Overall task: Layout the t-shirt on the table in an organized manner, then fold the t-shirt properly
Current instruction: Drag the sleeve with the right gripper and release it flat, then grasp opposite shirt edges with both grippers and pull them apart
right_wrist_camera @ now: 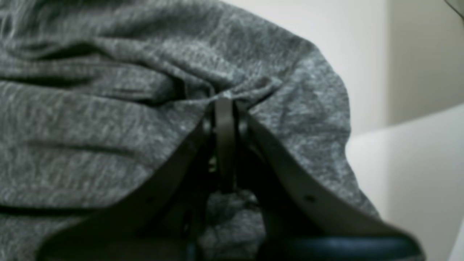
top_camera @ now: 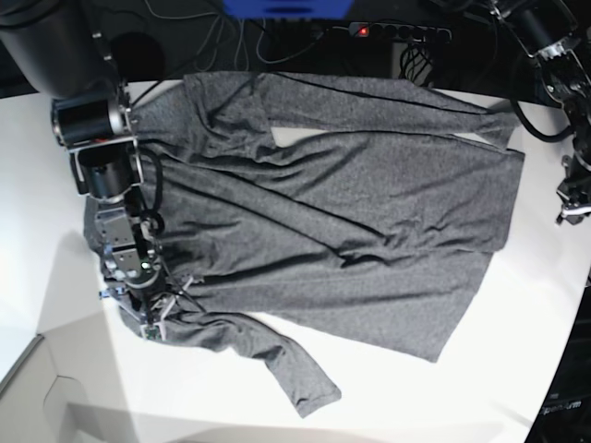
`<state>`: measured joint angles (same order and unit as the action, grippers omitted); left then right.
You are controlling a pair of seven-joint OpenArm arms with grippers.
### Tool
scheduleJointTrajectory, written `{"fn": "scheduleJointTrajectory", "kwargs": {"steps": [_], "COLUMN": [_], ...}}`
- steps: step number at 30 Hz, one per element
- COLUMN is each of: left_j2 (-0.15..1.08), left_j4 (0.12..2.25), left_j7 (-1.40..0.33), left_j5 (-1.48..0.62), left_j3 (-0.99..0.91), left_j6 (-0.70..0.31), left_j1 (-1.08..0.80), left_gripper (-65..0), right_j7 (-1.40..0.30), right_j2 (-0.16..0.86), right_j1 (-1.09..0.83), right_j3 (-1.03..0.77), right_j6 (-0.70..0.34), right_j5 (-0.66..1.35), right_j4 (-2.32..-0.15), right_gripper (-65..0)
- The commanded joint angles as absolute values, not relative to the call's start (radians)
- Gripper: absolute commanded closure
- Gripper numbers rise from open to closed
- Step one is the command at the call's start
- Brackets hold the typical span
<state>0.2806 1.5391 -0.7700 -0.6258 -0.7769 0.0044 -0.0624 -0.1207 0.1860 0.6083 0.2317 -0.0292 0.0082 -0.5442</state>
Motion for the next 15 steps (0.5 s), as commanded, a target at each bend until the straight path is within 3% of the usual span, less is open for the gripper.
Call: {"fn": "scheduleJointTrajectory", "kwargs": {"steps": [1, 9, 15], "left_j2": [0.300, 0.300, 0.298], "left_j4": [1.560, 1.560, 1.544], "left_j7": [-0.753, -0.753, -0.754], "left_j5": [-0.633, -0.633, -0.631], "left_j3": [-0.782, -0.782, -0.731], "left_j6": [-0.001, -0.001, -0.001], "left_j1": [-0.050, -0.045, 0.085], "left_gripper": [-0.5, -0.5, -0.5], "right_j7": [-0.085, 0.038, -0.077], "right_j2": [0.189, 0.189, 0.193], "right_j1": [0.651, 0.682, 0.556], "right_j3": [0.220, 0.134, 0.113], "right_j6": [-0.021, 0.119, 0.119], "right_j5": [0.007, 0.007, 0.007], "right_j4": [-0.541, -0.558, -0.828], "right_gripper": [0.0, 0.0, 0.0]}}
